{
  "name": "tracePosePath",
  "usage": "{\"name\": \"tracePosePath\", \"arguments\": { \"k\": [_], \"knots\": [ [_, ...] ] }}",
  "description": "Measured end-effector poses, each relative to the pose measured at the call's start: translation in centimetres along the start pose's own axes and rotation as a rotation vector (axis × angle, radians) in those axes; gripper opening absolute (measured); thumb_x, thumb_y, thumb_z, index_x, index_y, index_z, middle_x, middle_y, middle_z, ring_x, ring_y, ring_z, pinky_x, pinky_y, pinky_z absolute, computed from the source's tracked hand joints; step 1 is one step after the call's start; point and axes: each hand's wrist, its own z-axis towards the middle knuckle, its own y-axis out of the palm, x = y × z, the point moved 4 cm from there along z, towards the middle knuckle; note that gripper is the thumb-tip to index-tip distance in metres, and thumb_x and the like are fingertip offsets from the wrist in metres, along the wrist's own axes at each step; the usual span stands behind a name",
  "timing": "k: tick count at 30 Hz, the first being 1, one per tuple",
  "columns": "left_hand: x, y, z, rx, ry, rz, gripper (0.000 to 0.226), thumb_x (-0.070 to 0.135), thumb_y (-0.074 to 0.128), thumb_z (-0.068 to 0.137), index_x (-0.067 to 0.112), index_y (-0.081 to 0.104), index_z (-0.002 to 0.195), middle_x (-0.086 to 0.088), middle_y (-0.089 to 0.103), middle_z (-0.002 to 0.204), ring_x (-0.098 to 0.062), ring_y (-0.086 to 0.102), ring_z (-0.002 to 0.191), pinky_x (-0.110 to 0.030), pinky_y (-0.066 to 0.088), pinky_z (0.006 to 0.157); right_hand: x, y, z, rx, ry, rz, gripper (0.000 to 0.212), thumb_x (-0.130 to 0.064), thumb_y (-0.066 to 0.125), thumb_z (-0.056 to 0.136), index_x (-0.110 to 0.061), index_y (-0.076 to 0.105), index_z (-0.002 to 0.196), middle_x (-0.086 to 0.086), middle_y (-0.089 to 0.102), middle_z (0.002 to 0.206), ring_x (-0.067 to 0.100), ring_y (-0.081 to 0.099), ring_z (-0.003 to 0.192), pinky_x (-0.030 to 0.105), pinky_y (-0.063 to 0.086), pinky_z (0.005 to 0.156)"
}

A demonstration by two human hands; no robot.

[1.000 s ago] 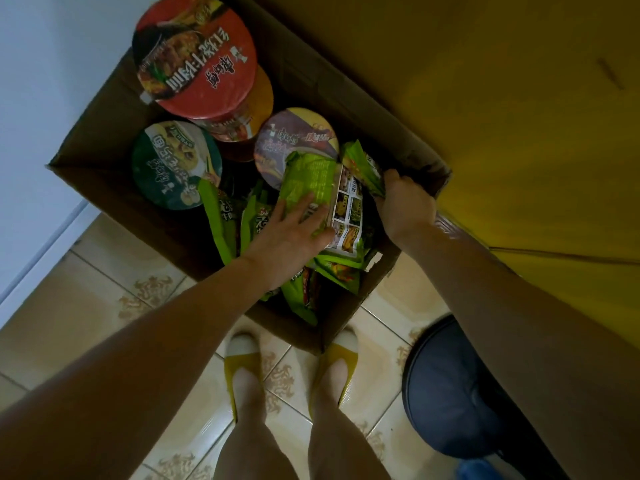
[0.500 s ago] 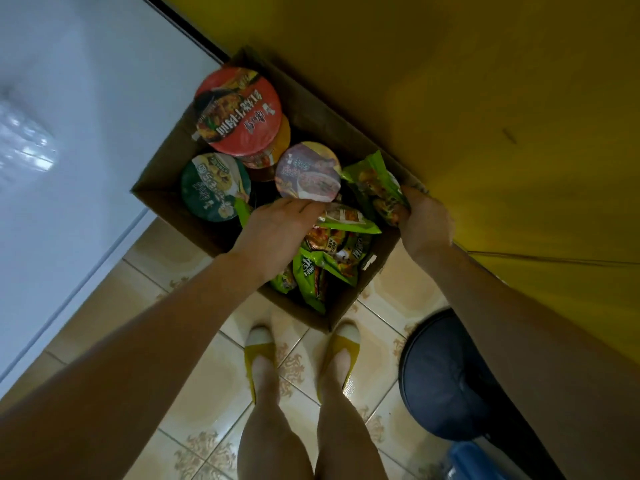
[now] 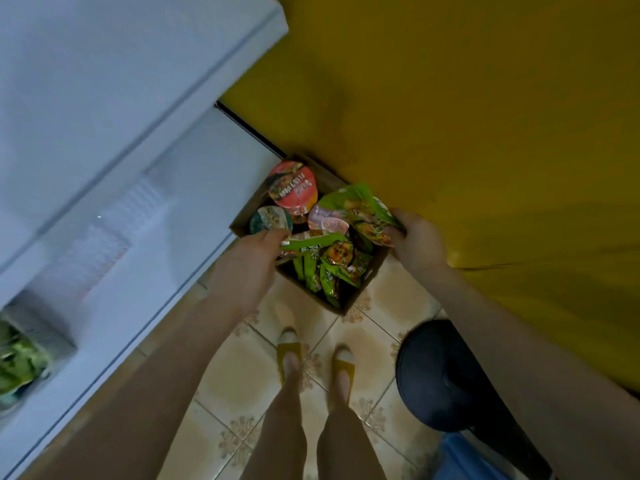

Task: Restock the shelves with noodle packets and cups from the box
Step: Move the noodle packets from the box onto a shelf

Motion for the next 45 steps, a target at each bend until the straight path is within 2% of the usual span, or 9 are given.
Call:
{"name": "tracePosePath", "arguments": {
  "k": [4, 7, 13, 18, 23, 27, 30, 33, 45],
  "knots": [
    [-0.2, -6.0, -4.8, 0.136, -0.084, -0.066, 0.04, 0.018, 0.032, 0.093, 0.014, 0.051, 0.129, -0.013, 0.059, 0.122, -0.034, 0.055, 0.107, -0.043, 0.047, 0.079, -5.8, -3.5, -3.5, -0.013, -0.102, 0.022, 0.039, -0.014, 0.054, 0.092, -0.013, 0.051, 0.131, 0.013, 0.061, 0.123, 0.032, 0.059, 0.106, 0.034, 0.046, 0.078],
    [-0.5, -9.6, -8.9, 0.232, -0.177, -0.127, 0.032, 0.011, 0.043, 0.096, 0.013, 0.053, 0.127, -0.015, 0.061, 0.118, -0.034, 0.057, 0.103, -0.04, 0.045, 0.079, -9.6, -6.0, -6.3, -0.013, -0.205, 0.005, 0.038, -0.016, 0.055, 0.091, -0.012, 0.054, 0.129, 0.008, 0.06, 0.127, 0.027, 0.056, 0.114, 0.033, 0.045, 0.085],
    [-1.0, -15.1, -17.8, 0.437, -0.365, -0.2, 0.029, 0.012, 0.045, 0.095, 0.009, 0.056, 0.122, -0.019, 0.063, 0.112, -0.037, 0.059, 0.098, -0.038, 0.045, 0.079, -16.7, -9.9, -10.9, -0.043, -0.447, -0.015, 0.035, -0.016, 0.054, 0.092, -0.013, 0.055, 0.127, 0.009, 0.062, 0.122, 0.027, 0.057, 0.111, 0.034, 0.046, 0.084],
    [-1.8, -18.8, -25.8, 0.637, -0.5, -0.176, 0.026, 0.008, 0.051, 0.092, 0.004, 0.059, 0.116, -0.023, 0.067, 0.101, -0.04, 0.062, 0.09, -0.036, 0.043, 0.07, -22.2, -10.3, -13.5, -0.061, -0.647, -0.03, 0.034, -0.015, 0.058, 0.089, -0.01, 0.059, 0.123, 0.012, 0.064, 0.118, 0.029, 0.058, 0.109, 0.034, 0.045, 0.082],
    [-4.3, -20.9, -33.3, 0.783, -0.696, -0.203, 0.027, 0.01, 0.049, 0.093, 0.005, 0.057, 0.119, -0.023, 0.066, 0.102, -0.04, 0.059, 0.093, -0.034, 0.037, 0.066, -28.5, -8.6, -16.0, -0.117, -0.826, -0.056, 0.033, -0.015, 0.056, 0.091, -0.011, 0.058, 0.124, 0.011, 0.064, 0.116, 0.027, 0.058, 0.107, 0.026, 0.04, 0.074],
    [-7.3, -22.1, -38.5, 0.887, -0.814, -0.219, 0.027, 0.009, 0.048, 0.093, 0.003, 0.056, 0.119, -0.024, 0.065, 0.103, -0.041, 0.059, 0.093, -0.038, 0.043, 0.069, -34.6, -5.6, -17.7, -0.187, -0.939, -0.083, 0.031, -0.016, 0.055, 0.091, -0.012, 0.058, 0.122, 0.012, 0.065, 0.115, 0.029, 0.059, 0.106, 0.032, 0.047, 0.078],
    [-10.2, -22.8, -41.8, 0.932, -0.872, -0.211, 0.027, 0.007, 0.048, 0.093, 0.001, 0.057, 0.117, -0.023, 0.066, 0.101, -0.041, 0.059, 0.091, -0.036, 0.041, 0.066, -39.5, -2.7, -18.9, -0.219, -1.012, -0.126, 0.031, -0.017, 0.054, 0.091, -0.01, 0.058, 0.121, 0.013, 0.064, 0.116, 0.029, 0.059, 0.106, 0.033, 0.044, 0.08],
    [-13.6, -23.6, -44.6, 0.964, -0.91, -0.202, 0.026, 0.007, 0.048, 0.093, 0.0, 0.057, 0.116, -0.023, 0.066, 0.098, -0.04, 0.06, 0.088, -0.032, 0.038, 0.062, -44.2, 0.3, -20.0, -0.225, -1.037, -0.172, 0.03, -0.019, 0.053, 0.092, -0.01, 0.057, 0.12, 0.013, 0.064, 0.115, 0.03, 0.058, 0.105, 0.034, 0.045, 0.08],
    [-23.2, -25.0, -47.6, 0.976, -1.03, -0.206, 0.027, 0.009, 0.047, 0.093, 0.0, 0.055, 0.118, -0.025, 0.065, 0.102, -0.043, 0.06, 0.092, -0.042, 0.046, 0.071, -54.4, 8.2, -19.9, -0.255, -1.066, -0.231, 0.028, -0.021, 0.055, 0.091, -0.01, 0.06, 0.116, 0.012, 0.066, 0.109, 0.029, 0.059, 0.101, 0.033, 0.044, 0.078]
  ]
}}
